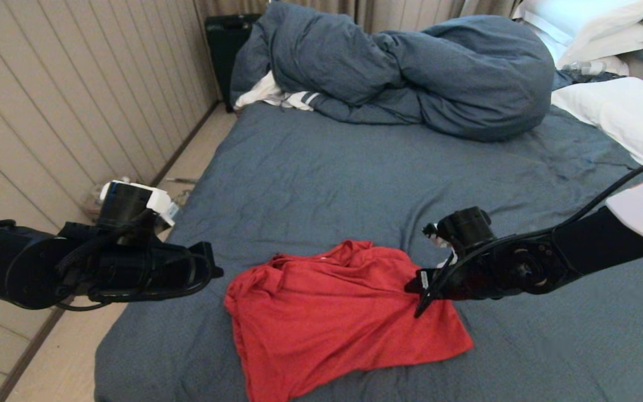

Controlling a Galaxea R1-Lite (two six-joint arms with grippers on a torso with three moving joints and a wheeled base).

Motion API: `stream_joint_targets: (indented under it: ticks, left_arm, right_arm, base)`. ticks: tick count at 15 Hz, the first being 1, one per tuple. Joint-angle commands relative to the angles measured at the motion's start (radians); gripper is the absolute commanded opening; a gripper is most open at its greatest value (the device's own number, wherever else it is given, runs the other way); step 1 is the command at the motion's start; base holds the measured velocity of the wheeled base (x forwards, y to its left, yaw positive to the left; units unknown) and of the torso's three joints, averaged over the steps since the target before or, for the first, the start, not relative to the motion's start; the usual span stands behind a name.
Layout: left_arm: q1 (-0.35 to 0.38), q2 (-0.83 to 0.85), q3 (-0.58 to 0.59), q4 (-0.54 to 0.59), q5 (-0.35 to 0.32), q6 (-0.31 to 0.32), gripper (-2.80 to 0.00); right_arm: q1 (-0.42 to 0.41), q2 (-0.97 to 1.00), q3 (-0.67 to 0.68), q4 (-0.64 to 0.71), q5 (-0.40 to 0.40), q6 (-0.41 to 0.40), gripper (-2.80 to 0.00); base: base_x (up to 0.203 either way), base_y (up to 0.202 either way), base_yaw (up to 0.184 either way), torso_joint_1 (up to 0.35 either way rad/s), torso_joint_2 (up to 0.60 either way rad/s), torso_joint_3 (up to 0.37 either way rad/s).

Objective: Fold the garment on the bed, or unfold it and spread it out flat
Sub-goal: Fold the red T-shirt

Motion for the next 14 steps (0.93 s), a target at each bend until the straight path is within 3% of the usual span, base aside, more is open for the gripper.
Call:
stream_joint_targets:
  ticks: [1,7,10,11,12,14]
  left_arm:
    - [-0.002,0.005,0.0,-0.003,-0.001,-0.003,-2.8]
    - [-0.001,0.017,-0.002,-0.003,-0.001,0.0,-2.8]
    - [-0.002,0.017,-0.002,-0.004,-0.001,0.0,-2.8]
    - [-0.001,0.017,-0.002,-0.004,-0.001,0.0,-2.8]
    - [-0.002,0.017,-0.002,-0.004,0.0,0.0,-2.8]
    - [-0.002,0.017,-0.003,-0.004,0.001,0.001,-2.8]
  right_arm:
    - [-0.007,0.047,-0.011,-0.005,-0.001,0.0,0.0]
    - [-0.007,0.16,-0.068,-0.075,0.003,0.01,0.0]
    - [0.04,0.191,-0.082,-0.076,0.004,0.012,0.0]
    - [0.053,0.197,-0.083,-0.077,0.001,0.013,-0.26]
    - [0.055,0.197,-0.081,-0.083,0.001,0.013,-2.8]
    - [0.053,0.187,-0.078,-0.088,0.001,0.019,-2.8]
  base:
    - [0.0,0.0,0.0,0.0,0.0,0.0]
    - [0.0,0.0,0.0,0.0,0.0,0.0]
    - [0.0,0.0,0.0,0.0,0.0,0.0]
    - [0.0,0.0,0.0,0.0,0.0,0.0]
    - [0.0,0.0,0.0,0.0,0.0,0.0]
    - [0.0,0.0,0.0,0.0,0.0,0.0]
